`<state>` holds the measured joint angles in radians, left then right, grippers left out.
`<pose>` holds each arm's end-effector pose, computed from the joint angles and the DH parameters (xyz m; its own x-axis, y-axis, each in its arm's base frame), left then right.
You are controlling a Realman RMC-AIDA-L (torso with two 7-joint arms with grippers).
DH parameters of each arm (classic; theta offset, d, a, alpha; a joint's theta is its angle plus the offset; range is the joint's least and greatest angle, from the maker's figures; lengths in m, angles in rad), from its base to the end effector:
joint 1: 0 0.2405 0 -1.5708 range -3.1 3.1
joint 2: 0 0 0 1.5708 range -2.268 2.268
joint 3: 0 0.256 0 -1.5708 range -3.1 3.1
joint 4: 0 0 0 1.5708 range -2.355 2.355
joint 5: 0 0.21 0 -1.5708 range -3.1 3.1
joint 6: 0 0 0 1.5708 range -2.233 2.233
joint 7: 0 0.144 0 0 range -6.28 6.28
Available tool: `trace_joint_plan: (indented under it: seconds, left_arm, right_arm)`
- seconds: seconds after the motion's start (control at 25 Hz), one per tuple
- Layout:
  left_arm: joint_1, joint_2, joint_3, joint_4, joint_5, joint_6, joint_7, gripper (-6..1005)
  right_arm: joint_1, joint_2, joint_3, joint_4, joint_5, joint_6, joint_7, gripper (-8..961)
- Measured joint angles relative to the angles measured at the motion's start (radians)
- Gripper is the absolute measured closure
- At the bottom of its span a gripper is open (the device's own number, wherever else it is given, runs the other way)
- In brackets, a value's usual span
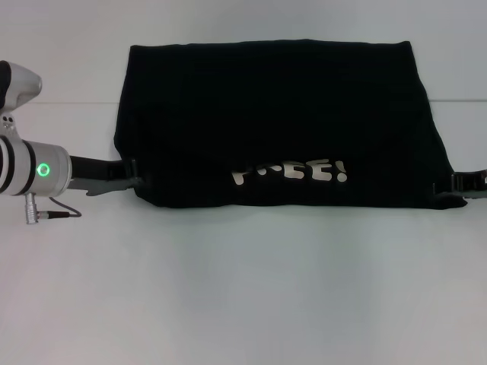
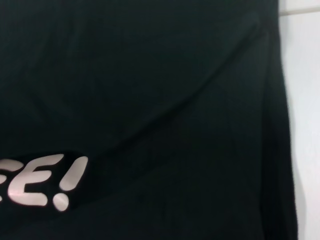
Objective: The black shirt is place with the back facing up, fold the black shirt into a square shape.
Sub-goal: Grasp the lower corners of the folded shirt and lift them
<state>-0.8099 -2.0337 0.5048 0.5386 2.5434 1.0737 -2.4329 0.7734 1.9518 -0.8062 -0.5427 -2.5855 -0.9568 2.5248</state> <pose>-0.2786 0.4203 0.0062 0.1924 0.8626 0.4678 0.9732 -0.1068 -0.2034 0.3080 0.4270 0.0334 0.3299 -0.8689 -0.3690 -0.8688 -0.1265 -0.4788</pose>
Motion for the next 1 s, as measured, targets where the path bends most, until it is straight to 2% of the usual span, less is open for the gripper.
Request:
trace_joint_plan:
  seconds: [0.12,0.36,0.64,0.88,1.0]
  left_arm:
    - [0.0,0.001,0.0,0.0,0.0,0.0,0.0,998]
    - [0.0,0.001,0.0,0.001,0.0,0.002,0.0,997]
    - [-0.001,0.002,0.0,0.002,0.002,0.014,0.0,998]
    - [0.0,0.021,0.002,0.033,0.014,0.06,-0.021,998]
    - [0.007,0.027,0.003,0.067,0.024,0.077,-0.041,998]
  right_arm:
    - [-0.001,0.001,0.002,-0.011,0.009,-0.014,-0.005,511]
    - [-0.01,-0.003,0.007,-0.032,0.026,-0.045,-0.007,611]
    - [-0.011,-0.009,0.006,-0.033,0.025,-0.048,-0.007,843]
    - [-0.033,-0.019,0.007,-0.073,0.026,-0.085,-0.004,914]
    - [-0.055,-0.022,0.018,-0.122,0.029,-0.119,0.001,913]
